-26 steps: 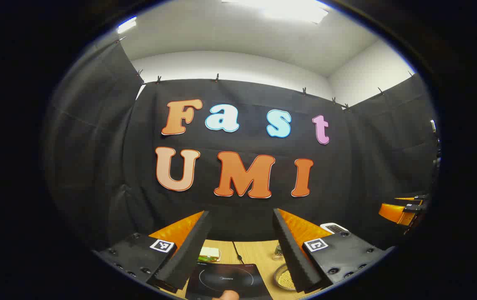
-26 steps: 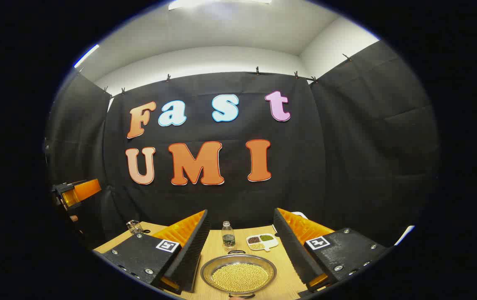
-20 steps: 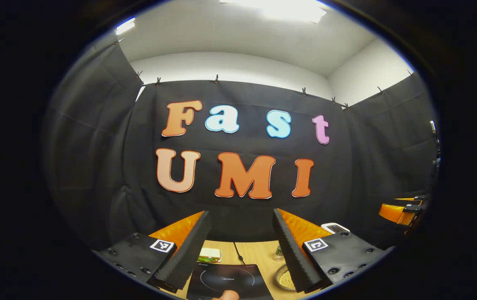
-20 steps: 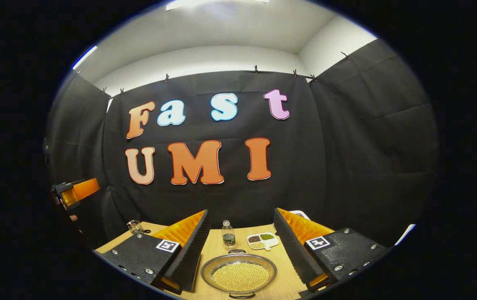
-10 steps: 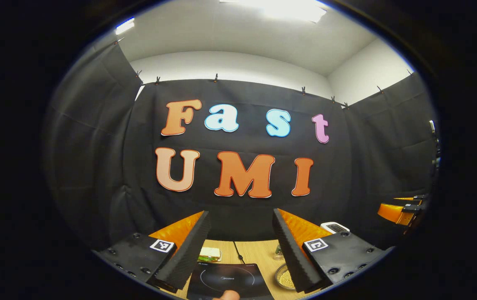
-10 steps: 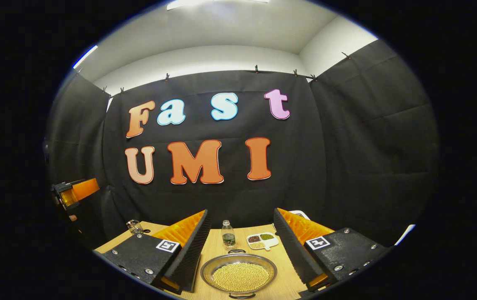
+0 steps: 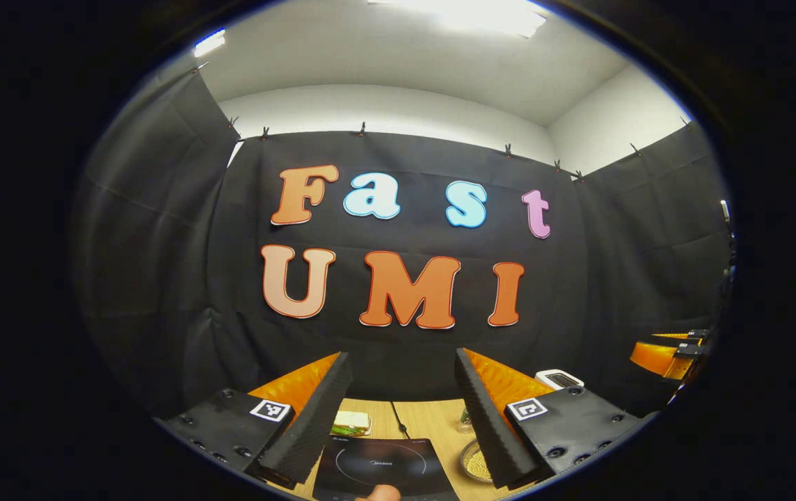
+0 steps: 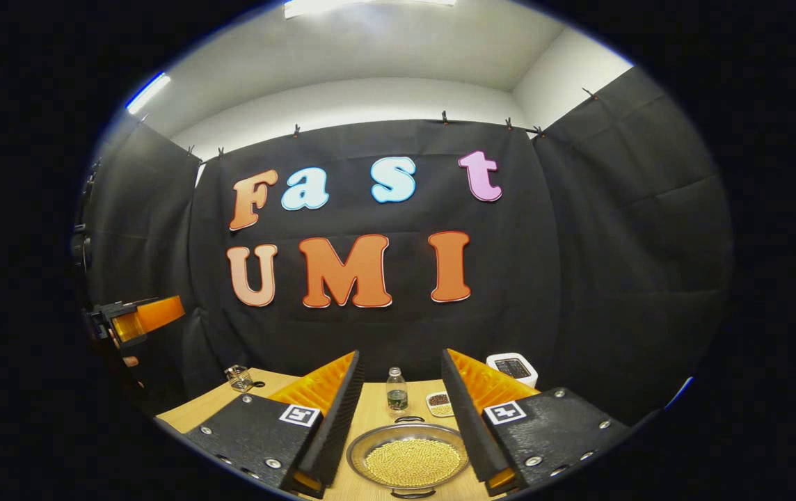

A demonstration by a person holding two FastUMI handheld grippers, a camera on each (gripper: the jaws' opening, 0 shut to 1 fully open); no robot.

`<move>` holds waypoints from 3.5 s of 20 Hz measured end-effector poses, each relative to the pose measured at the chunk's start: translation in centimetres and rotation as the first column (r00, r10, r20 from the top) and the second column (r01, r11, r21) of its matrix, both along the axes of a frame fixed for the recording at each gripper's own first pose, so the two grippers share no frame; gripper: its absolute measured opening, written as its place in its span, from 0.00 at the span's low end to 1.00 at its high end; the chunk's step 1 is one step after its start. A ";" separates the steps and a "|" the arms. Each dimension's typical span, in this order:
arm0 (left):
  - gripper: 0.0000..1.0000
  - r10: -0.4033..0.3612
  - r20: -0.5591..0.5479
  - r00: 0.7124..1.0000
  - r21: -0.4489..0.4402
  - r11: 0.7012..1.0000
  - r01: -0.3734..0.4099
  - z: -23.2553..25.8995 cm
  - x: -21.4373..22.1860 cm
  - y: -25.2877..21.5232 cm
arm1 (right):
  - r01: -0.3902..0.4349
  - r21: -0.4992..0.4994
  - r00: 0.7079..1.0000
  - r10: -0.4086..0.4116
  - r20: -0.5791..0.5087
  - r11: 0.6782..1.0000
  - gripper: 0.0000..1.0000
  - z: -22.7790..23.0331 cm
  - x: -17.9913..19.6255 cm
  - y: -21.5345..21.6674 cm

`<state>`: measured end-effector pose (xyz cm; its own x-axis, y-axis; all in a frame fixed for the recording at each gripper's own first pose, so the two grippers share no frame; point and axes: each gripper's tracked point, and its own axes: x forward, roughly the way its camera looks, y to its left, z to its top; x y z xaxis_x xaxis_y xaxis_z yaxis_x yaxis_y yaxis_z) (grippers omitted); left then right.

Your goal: First push the handle of the pot to place it horizontally, then grasp the pot with both hands and set it on the induction cooktop.

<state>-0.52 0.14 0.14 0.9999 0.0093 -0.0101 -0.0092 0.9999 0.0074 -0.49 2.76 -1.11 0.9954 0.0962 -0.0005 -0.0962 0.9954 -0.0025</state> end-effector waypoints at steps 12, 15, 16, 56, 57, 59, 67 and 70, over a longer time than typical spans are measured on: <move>0.98 -0.003 -0.017 1.000 -0.008 1.000 0.003 -0.1 -0.3 0.1 | -0.031 -0.027 0.992 0.028 -0.125 0.999 0.00 -7.4 0.1 1.5; 0.98 -0.004 -0.027 1.000 -0.011 1.000 0.003 -0.4 -0.2 0.1 | -0.047 -0.063 0.983 0.036 -0.178 0.997 0.00 -11.0 -0.5 2.1; 0.98 0.000 -0.028 1.000 -0.011 1.000 0.000 -0.4 -0.1 0.2 | -0.059 -0.062 0.979 0.045 -0.201 0.996 0.00 -12.3 -0.6 2.5; 0.99 0.026 -0.024 0.999 0.013 1.000 -0.026 -0.9 -0.1 0.9 | 0.115 0.003 0.706 -0.080 -0.704 0.993 0.00 -39.4 -1.6 -5.1; 0.99 0.025 -0.024 0.999 0.014 1.000 -0.024 -0.9 -0.1 1.0 | 0.128 -0.008 0.705 -0.097 -0.702 0.992 0.00 -39.3 -1.4 -6.0; 0.98 0.026 -0.027 0.999 0.015 1.000 -0.025 -1.2 0.0 1.0 | 0.152 -0.018 0.703 -0.121 -0.701 0.988 0.00 -39.3 -0.8 -7.2; 0.99 0.038 -0.042 0.998 0.015 0.999 -0.038 -2.0 0.6 1.3 | 0.198 -0.053 0.691 -0.178 -0.701 0.979 0.00 -39.3 1.5 -10.6; 0.99 0.038 -0.051 0.998 0.017 0.999 -0.037 -2.2 2.1 1.5 | 0.224 -0.048 0.686 -0.193 -0.702 0.973 0.00 -39.4 2.6 -11.6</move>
<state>1.58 1.65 -2.08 0.9970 0.0472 -0.0613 -0.0457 0.9986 0.0253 2.12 -8.84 -40.55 0.7038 -0.0981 -0.7036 0.1554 0.9877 0.0177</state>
